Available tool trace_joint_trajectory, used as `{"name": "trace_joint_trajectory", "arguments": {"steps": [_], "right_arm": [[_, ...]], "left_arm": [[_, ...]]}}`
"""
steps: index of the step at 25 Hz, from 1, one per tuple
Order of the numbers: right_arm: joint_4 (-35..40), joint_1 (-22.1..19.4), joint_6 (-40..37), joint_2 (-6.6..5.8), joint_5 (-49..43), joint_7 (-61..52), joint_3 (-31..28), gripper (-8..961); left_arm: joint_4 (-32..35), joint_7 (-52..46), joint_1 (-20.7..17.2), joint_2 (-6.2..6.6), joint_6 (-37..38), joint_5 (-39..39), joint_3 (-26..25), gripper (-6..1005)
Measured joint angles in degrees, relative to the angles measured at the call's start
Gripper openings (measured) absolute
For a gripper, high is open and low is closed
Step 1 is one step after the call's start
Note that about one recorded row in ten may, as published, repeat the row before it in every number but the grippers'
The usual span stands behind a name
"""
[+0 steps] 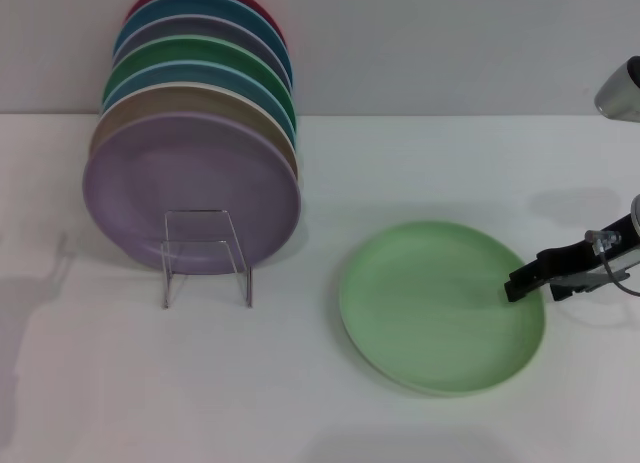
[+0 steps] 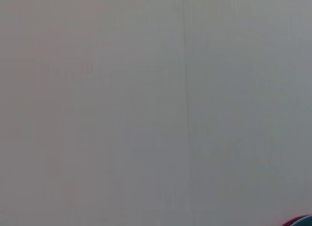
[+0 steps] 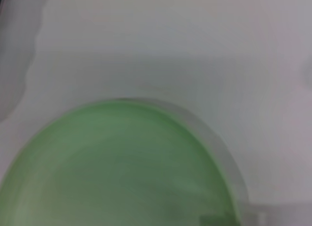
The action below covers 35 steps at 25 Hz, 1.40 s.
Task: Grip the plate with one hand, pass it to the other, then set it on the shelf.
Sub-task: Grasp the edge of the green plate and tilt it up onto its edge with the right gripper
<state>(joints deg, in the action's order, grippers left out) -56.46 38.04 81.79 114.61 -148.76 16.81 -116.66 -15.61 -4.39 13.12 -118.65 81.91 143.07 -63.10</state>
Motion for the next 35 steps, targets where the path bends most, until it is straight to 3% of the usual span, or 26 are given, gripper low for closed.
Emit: {"name": "trace_joint_trajectory", "arguments": {"steps": [13,24,30,35], "right_arm": [[2.0,1.2,-0.1,0.00,-0.9,0.3,0.0,461],[2.5,1.7,-0.3,0.00,-1.3,0.2,2.5,348],[2.6,2.0,-0.5,0.00,-2.9,0.5,2.8,134],[2.2,2.0,-0.6,0.07,-2.9,1.2,3.0,64]], "left_arm": [[0.0,0.0,0.2,0.09,0.0,0.0,-0.3,829],[0.0,0.0,0.5,0.09,-0.3,0.0,-0.5,828],[0.0,0.0,0.6,0.09,-0.6,0.0,-0.5,828],[0.0,0.0,0.6,0.09,-0.6,0.0,-0.4,828]]}}
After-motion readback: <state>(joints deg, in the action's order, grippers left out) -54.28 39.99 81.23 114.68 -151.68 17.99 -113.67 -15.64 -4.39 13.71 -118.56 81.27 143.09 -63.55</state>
